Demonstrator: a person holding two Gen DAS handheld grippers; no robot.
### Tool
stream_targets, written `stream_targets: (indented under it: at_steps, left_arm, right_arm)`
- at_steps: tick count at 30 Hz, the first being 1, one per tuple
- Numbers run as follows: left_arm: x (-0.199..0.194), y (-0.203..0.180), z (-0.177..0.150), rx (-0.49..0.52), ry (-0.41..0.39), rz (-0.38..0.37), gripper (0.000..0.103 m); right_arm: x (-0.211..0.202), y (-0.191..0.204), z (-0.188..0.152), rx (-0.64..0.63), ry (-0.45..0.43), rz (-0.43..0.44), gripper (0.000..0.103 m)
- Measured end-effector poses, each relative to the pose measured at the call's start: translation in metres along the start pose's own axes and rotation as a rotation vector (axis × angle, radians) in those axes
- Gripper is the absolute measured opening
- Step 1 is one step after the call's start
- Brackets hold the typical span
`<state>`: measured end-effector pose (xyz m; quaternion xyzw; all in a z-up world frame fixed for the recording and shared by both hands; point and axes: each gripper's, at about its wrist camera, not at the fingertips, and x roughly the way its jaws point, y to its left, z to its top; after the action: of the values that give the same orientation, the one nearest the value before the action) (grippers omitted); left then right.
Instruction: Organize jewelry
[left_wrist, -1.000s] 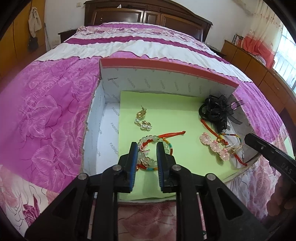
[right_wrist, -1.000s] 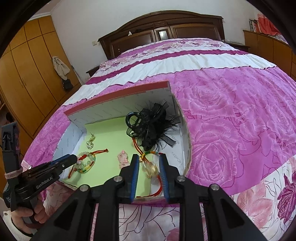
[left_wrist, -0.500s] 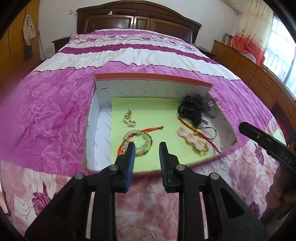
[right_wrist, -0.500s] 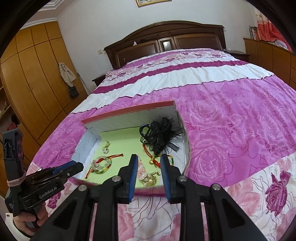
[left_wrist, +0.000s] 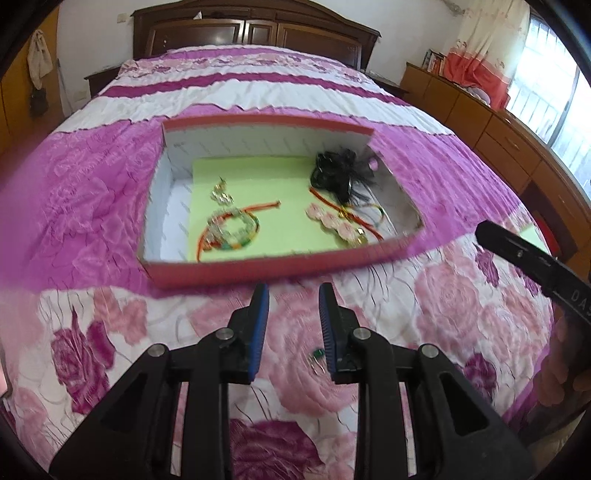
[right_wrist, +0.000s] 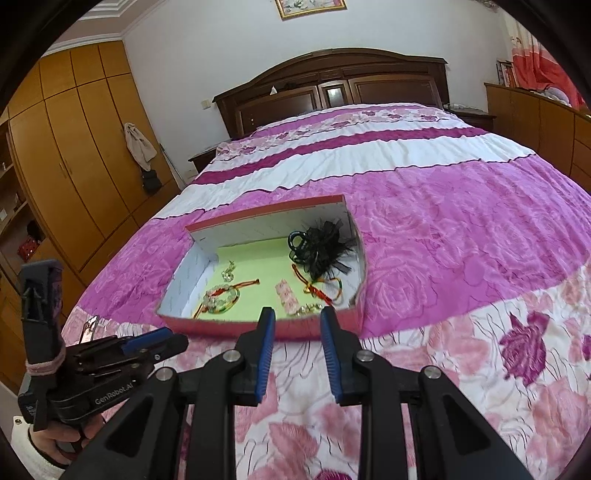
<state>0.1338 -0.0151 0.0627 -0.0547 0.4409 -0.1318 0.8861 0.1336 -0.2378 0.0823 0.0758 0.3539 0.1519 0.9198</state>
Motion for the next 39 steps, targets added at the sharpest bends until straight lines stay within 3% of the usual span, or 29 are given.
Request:
stream_targets:
  at_steps: [31, 34, 36, 39]
  left_arm:
    - [0.048, -0.024, -0.039, 0.031, 0.137, 0.031, 0.018]
    - [0.051, -0.026, -0.041, 0.047, 0.138, 0.044, 0.014]
    - [0.052, -0.028, -0.042, 0.059, 0.136, 0.049, 0.006]
    - [0.054, -0.029, -0.042, 0.068, 0.135, 0.051, 0.004]
  right_arm:
    - [-0.013, -0.052, -0.051, 0.118, 0.067, -0.028, 0.028]
    - [-0.011, -0.055, -0.052, 0.124, 0.071, -0.028, 0.028]
    - [-0.011, -0.056, -0.053, 0.128, 0.073, -0.027, 0.028]
    - [-0.01, -0.057, -0.055, 0.131, 0.077, -0.026, 0.028]
